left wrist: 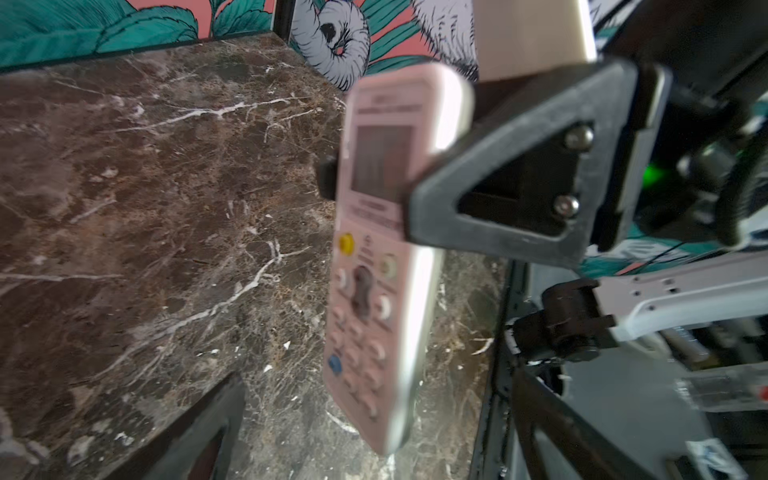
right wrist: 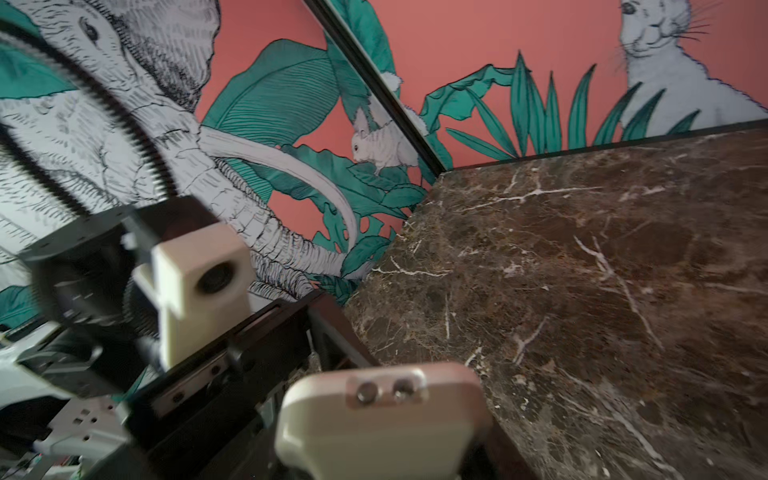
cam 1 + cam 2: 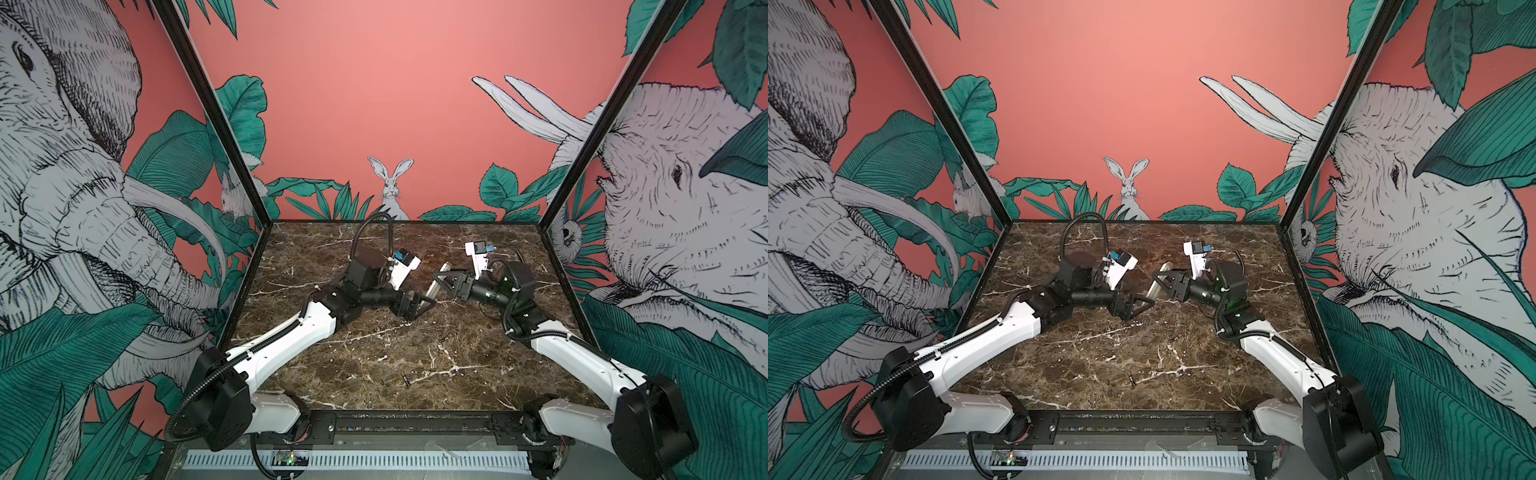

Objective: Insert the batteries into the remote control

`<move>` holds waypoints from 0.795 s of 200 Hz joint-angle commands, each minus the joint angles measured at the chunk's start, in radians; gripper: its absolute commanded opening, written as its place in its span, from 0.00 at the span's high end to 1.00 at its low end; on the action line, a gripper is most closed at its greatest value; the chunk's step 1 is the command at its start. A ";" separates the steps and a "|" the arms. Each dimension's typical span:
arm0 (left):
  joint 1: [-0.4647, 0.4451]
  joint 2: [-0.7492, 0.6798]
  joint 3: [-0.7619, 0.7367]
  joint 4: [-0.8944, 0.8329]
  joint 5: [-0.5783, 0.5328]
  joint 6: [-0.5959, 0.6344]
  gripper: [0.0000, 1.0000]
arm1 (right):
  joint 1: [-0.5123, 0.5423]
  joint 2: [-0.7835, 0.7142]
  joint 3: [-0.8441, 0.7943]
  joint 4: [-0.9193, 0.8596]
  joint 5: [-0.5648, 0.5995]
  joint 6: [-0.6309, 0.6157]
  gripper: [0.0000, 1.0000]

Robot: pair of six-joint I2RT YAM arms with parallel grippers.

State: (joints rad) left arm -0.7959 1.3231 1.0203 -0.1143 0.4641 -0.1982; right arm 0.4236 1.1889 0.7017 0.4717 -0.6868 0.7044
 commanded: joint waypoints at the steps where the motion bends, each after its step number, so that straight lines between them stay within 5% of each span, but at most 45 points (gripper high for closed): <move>1: -0.073 0.008 0.032 -0.043 -0.228 0.115 0.02 | 0.002 0.006 0.004 0.028 0.077 0.015 0.93; 37: -0.127 0.064 0.048 -0.018 -0.368 0.145 0.05 | 0.002 0.013 -0.006 0.041 0.101 0.042 0.95; 82: -0.161 0.112 0.059 0.055 -0.482 0.156 0.24 | 0.002 0.009 -0.016 0.029 0.127 0.042 0.95; 159: -0.166 0.166 0.078 0.135 -0.539 0.139 0.46 | 0.002 0.010 -0.027 0.036 0.148 0.061 0.95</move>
State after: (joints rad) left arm -0.9573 1.4811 1.0676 -0.0200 -0.0429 -0.0589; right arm 0.4236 1.2045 0.6792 0.4534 -0.5529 0.7456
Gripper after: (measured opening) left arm 0.557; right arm 0.493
